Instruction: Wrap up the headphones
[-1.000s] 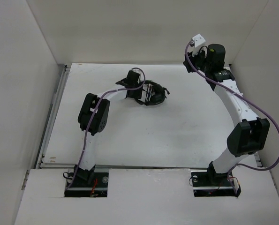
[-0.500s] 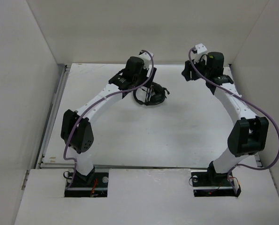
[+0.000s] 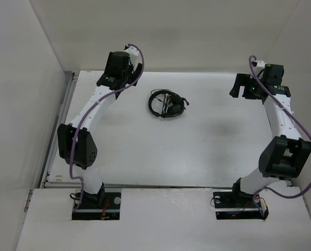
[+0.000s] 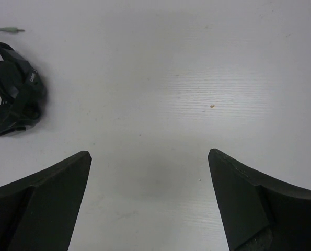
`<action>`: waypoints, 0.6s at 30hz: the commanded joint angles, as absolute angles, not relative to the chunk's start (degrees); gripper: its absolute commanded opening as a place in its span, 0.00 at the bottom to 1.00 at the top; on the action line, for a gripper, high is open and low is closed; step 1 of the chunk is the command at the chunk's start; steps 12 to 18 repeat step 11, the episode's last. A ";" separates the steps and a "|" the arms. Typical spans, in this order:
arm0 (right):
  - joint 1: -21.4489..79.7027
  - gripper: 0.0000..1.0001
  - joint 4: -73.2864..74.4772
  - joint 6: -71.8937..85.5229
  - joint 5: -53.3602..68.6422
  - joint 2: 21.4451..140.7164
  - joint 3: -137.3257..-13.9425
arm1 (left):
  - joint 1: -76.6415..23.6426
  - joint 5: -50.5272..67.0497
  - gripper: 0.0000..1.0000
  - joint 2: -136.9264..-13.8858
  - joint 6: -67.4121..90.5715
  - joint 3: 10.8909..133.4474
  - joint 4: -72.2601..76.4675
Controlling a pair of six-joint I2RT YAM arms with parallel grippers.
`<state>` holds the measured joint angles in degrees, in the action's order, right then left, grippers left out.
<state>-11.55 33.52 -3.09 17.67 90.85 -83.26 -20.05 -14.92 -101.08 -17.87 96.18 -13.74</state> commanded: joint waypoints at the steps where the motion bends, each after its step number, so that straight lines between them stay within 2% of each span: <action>1: -13.31 1.00 40.17 -1.84 17.49 84.13 -87.54 | -19.73 -15.64 1.00 -99.93 -19.51 98.26 -13.45; 4: -15.59 1.00 38.33 -1.50 17.22 80.08 -86.31 | -18.85 -15.56 1.00 -99.58 -19.60 97.39 -13.54; 18: -17.36 1.00 34.91 -0.44 14.95 77.71 -83.78 | -16.75 -15.56 1.00 -99.14 -18.81 97.30 -13.45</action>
